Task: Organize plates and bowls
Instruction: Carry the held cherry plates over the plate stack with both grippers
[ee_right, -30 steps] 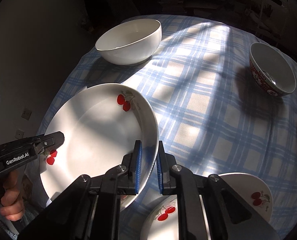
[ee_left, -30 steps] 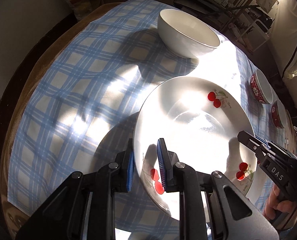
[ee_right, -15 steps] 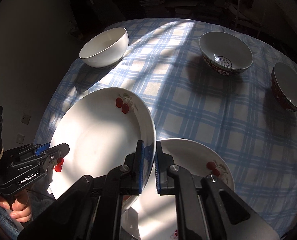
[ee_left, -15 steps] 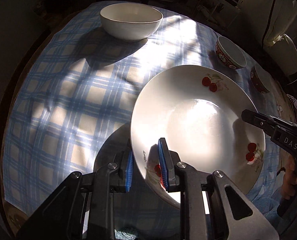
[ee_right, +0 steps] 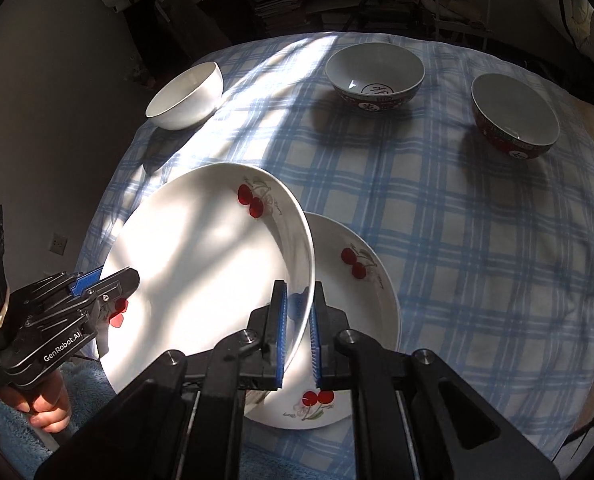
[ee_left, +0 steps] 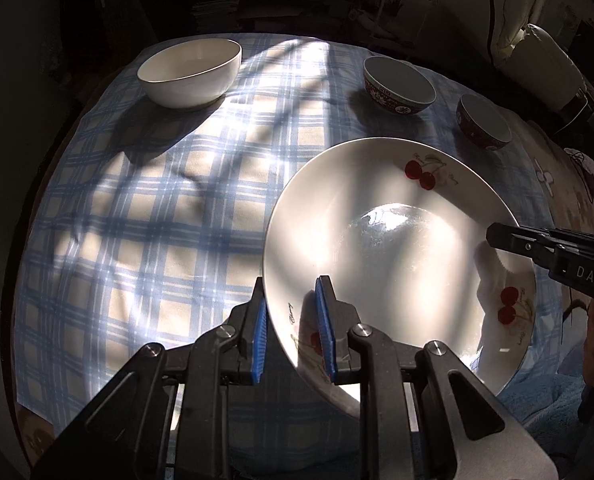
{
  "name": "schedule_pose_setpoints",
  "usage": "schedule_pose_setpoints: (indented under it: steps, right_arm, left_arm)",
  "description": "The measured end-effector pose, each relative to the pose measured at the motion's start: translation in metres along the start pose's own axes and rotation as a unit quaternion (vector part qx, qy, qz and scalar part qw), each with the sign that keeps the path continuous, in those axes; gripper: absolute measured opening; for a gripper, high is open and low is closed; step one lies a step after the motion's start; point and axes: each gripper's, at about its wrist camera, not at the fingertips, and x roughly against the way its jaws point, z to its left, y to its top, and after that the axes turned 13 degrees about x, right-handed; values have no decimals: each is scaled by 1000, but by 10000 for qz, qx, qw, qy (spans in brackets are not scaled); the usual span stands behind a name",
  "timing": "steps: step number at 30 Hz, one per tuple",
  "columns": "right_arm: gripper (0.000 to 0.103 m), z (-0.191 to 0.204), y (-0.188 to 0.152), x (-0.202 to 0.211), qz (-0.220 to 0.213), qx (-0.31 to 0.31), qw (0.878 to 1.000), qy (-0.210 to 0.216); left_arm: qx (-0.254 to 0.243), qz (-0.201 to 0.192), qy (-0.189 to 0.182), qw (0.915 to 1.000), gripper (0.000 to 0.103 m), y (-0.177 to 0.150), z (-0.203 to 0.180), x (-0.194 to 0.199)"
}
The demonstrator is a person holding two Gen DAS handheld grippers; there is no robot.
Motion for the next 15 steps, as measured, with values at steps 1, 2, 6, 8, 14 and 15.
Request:
schedule_pose_setpoints:
  steps: [1, 2, 6, 8, 14, 15]
  right_arm:
    - [12, -3, -2, 2, -3, -15, 10000, -24]
    - [12, -6, -4, 4, -13, -45, 10000, -43]
    - [12, -19, -13, 8, -4, -147, 9999, -59]
    - [12, -25, -18, 7, 16, -191, 9998, -65]
    - [12, -37, -29, 1, 75, -300, 9993, -213]
    - [12, -39, -31, -1, 96, -329, 9992, -208]
  left_arm:
    - [-10, 21, -28, 10000, 22, -2, -4, 0]
    - [-23, 40, -46, 10000, 22, -3, -7, -1]
    - [-107, 76, -19, 9999, 22, -7, -21, -6]
    - [-118, 109, -18, 9999, 22, -9, -26, -10]
    - [-223, 202, 82, 9995, 22, -16, -40, -24]
    - [-241, 223, 106, 9994, 22, -16, -41, -27]
